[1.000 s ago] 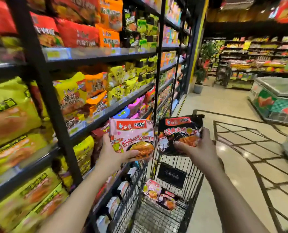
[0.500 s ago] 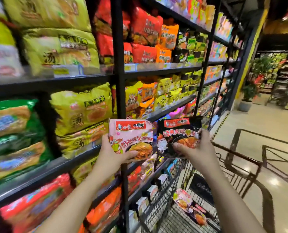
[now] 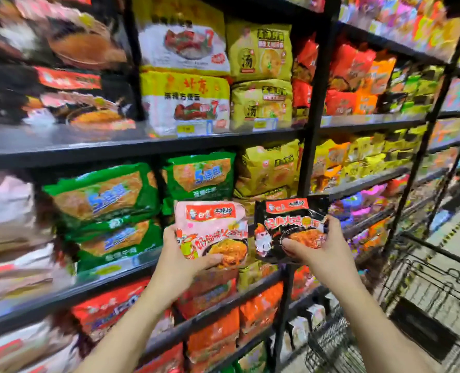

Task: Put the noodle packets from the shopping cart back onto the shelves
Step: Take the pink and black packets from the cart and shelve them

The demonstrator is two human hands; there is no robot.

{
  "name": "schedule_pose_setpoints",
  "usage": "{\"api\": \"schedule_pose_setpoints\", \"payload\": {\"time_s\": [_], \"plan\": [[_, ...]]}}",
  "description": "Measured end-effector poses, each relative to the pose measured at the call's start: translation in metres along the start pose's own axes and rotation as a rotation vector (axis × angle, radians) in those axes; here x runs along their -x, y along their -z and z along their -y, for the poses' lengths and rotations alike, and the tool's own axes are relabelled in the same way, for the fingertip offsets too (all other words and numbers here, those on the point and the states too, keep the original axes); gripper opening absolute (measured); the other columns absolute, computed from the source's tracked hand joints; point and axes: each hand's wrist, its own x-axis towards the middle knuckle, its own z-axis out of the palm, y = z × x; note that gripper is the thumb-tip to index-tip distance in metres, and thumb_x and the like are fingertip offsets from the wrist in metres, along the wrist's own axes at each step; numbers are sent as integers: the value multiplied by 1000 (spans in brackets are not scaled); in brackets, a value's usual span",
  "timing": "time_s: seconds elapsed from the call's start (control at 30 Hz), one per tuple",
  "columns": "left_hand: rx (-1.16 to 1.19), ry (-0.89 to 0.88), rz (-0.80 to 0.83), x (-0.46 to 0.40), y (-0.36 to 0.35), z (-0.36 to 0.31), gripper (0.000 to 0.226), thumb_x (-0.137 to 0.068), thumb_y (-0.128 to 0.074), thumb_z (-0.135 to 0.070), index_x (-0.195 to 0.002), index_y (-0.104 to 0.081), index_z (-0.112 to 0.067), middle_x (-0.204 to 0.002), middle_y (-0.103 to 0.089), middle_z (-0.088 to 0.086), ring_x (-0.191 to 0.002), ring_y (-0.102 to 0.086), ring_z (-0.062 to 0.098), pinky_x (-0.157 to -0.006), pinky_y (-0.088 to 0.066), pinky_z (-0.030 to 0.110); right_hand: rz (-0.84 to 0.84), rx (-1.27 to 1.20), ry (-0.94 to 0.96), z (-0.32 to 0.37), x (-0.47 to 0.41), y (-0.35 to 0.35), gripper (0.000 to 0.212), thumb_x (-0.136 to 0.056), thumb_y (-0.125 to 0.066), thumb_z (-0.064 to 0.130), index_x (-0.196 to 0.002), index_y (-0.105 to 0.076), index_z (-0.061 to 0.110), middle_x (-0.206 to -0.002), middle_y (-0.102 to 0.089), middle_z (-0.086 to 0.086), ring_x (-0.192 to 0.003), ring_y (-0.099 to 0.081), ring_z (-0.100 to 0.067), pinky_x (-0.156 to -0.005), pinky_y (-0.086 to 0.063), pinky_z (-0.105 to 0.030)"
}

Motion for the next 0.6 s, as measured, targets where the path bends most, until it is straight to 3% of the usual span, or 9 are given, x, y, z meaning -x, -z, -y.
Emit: {"api": "schedule_pose_setpoints", "payload": {"time_s": [0.07,0.1,0.17,0.23,0.33,0.47,0.6], "plan": [[-21,7,-41,18,41,-3,85,-58,-99,-13,-119,-41,-23,-117,-66,1,-98,-69,-2,-85,-60,30,43,4,17,24,20,-28,105,-55,-90,64,-139,-41,25,-121,-68,5,-111,-64,-21,-96,-48,-38],[-36,-7,-59,27,58,-5,78,-64,-95,-4,-117,-41,-22,-115,-65,-1,-90,-68,-9,-77,-57,19,64,-9,20,36,30,-40,101,-61,-93,54,-141,-41,21,-118,-67,5,-109,-62,-20,-91,-45,-33],[-62,-43,-108,45,92,-8,72,-67,-91,0,-112,-41,-24,-114,-63,-6,-85,-64,-15,-74,-51,10,118,-47,50,56,47,-63,88,-68,-94,39,-137,-43,21,-107,-64,10,-103,-60,-20,-84,-39,-29],[-102,-46,-173,61,129,-7,75,-65,-94,-4,-113,-41,-27,-116,-64,-6,-90,-65,-13,-80,-52,14,184,-52,82,78,66,-87,84,-71,-92,35,-136,-40,24,-103,-60,12,-101,-56,-19,-81,-36,-26],[-111,-10,-261,88,177,-11,85,-56,-100,-18,-119,-43,-25,-117,-68,-3,-101,-69,1,-91,-56,32,276,-92,101,102,86,-121,77,-70,-92,37,-125,-40,24,-107,-62,9,-101,-57,-19,-81,-37,-26],[-167,-6,-395,124,225,-19,83,-57,-99,-7,-118,-43,-21,-116,-67,-3,-100,-69,1,-80,-54,20,395,-138,160,126,107,-163,74,-67,-94,38,-122,-47,21,-110,-68,6,-99,-64,-18,-82,-42,-32],[-224,-17,-543,164,257,-26,82,-62,-96,-9,-121,-40,-22,-115,-60,-8,-93,-63,-12,-77,-50,12,527,-194,247,149,128,-195,82,-68,-93,40,-132,-45,22,-116,-66,6,-105,-63,-19,-87,-46,-34]]}}
